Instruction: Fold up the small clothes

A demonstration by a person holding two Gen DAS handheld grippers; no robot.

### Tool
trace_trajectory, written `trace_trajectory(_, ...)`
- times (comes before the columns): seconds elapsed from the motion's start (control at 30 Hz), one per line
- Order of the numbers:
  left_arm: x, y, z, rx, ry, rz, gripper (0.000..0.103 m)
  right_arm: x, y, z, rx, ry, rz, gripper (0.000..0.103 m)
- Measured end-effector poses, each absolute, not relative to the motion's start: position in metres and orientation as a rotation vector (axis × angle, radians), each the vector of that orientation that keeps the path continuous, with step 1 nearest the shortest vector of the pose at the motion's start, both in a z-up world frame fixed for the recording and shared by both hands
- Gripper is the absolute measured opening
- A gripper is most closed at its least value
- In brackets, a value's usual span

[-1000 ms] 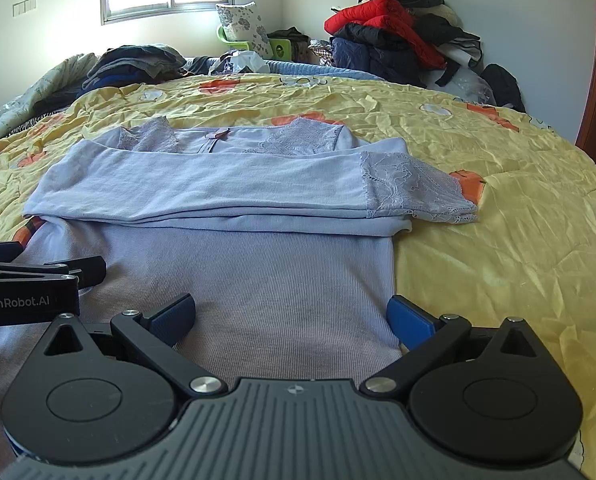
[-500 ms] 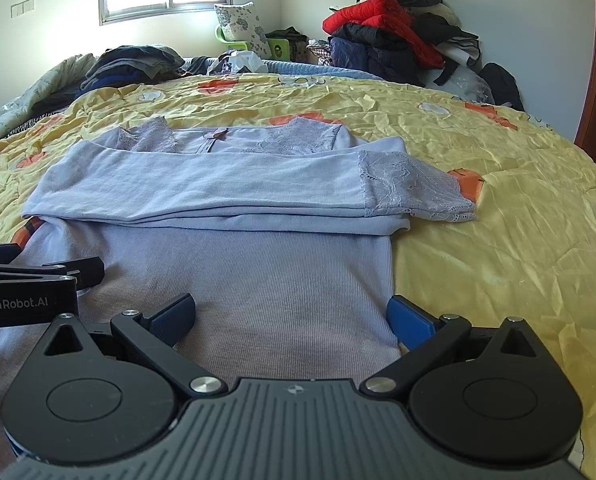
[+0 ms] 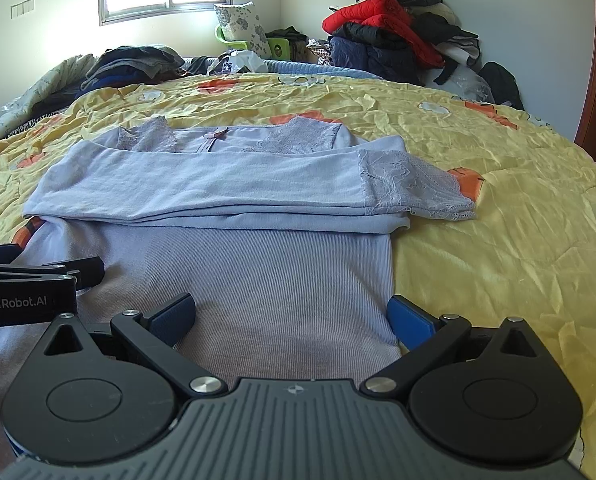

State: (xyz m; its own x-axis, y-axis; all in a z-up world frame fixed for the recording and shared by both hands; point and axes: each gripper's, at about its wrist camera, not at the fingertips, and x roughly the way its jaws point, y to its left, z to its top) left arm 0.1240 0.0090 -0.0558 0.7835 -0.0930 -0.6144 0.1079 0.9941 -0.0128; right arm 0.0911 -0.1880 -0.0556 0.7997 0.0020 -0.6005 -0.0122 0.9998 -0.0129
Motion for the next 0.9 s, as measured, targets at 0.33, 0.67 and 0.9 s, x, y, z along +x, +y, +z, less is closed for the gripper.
trace_trajectory(0.33,0.123,0.009,-0.055,0.021,0.662,-0.112,0.103,0.085,-0.193,-0.055,0.003,0.643,0.007,0.103)
trace_trajectory(0.67,0.095,0.017,-0.050,0.025,0.696,-0.119,0.103,0.051,-0.206,-0.050,0.040,0.645,0.023,0.102)
trace_trajectory(0.9,0.079,0.023,-0.044,0.018,0.722,-0.097,0.103,0.035,-0.211,-0.046,0.053,0.647,0.020,0.102)
